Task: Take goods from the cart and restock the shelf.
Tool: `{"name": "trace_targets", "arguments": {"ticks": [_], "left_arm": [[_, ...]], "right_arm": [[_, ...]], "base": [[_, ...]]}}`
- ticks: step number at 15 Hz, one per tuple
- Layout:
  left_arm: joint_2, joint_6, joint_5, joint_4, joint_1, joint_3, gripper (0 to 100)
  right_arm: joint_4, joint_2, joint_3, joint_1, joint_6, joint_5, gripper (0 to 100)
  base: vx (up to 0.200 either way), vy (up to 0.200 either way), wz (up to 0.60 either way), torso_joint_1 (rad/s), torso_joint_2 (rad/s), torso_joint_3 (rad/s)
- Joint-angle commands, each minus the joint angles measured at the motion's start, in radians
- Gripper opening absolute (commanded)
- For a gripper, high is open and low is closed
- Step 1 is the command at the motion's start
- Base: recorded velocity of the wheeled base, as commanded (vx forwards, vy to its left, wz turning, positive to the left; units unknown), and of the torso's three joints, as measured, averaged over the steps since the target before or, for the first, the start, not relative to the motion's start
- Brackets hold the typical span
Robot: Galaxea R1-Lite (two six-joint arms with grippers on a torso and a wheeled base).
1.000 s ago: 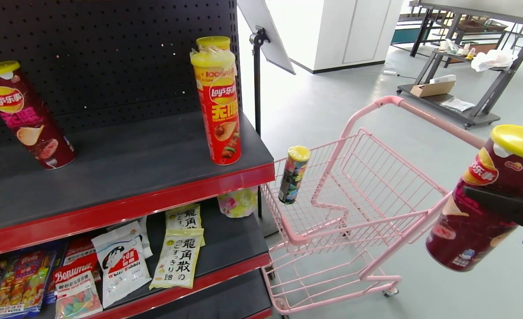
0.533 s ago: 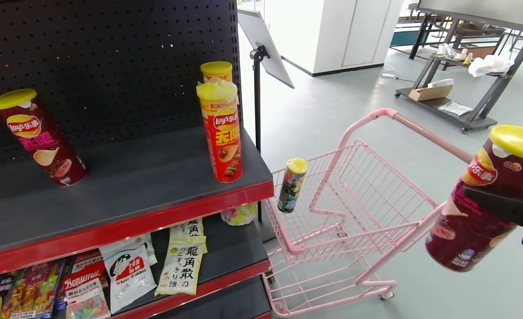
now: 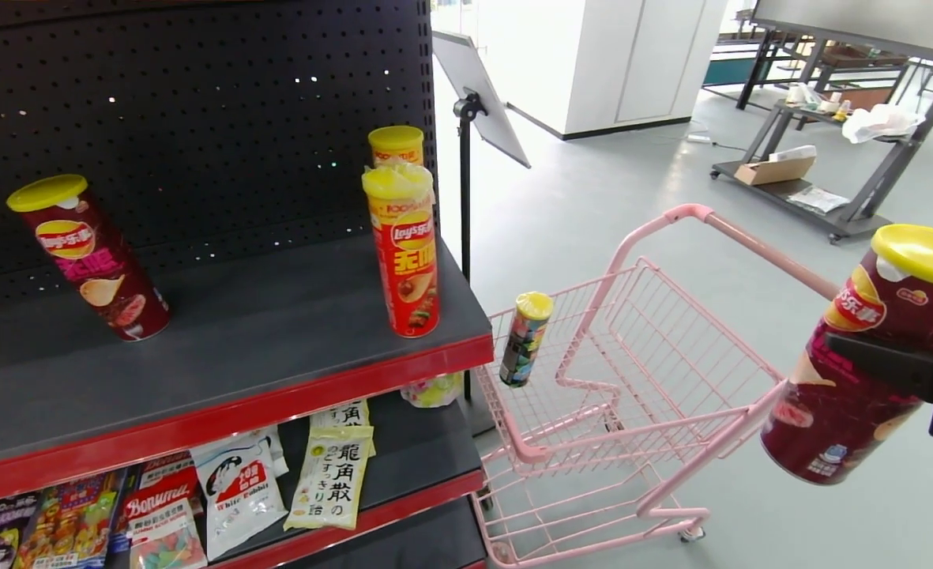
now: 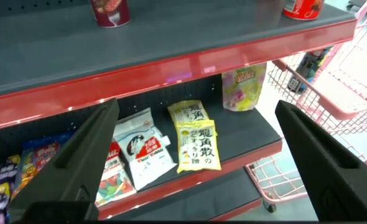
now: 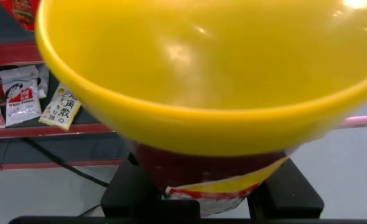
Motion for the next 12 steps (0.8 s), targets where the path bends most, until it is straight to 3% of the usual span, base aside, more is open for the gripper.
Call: {"name": "trace_targets", "arguments": {"ticks": [1, 6, 9, 12], "left_arm": [[0.0, 0.0, 0.0, 0.0, 0.0, 0.0, 100], [0.0, -0.015, 0.002, 0.001, 0.0, 0.0, 100], [0.0, -0.012, 0.0, 0.001, 0.0, 0.0, 100], [0.0, -0.009, 0.0, 0.0, 0.0, 0.0, 100]], "right_arm": [[-0.004, 0.003, 0.012, 0.001, 0.0, 0.002, 0], [-0.009, -0.003, 0.038, 0.001, -0.002, 0.002, 0], [-0.034, -0.038, 0.113, -0.004, -0.04, 0.003, 0], [-0.087, -0.064, 0.153, 0.004, -0.04, 0.064, 0]], "base": [[0.0, 0.0, 0.6, -0.007, -0.01, -0.002], [0.0, 0.0, 0.6, 0.008, 0.0, 0.0], [0.0, 0.0, 0.0, 0.0, 0.0, 0.0], [0.0, 0.2, 0.0, -0.001, 0.0, 0.001]]}}
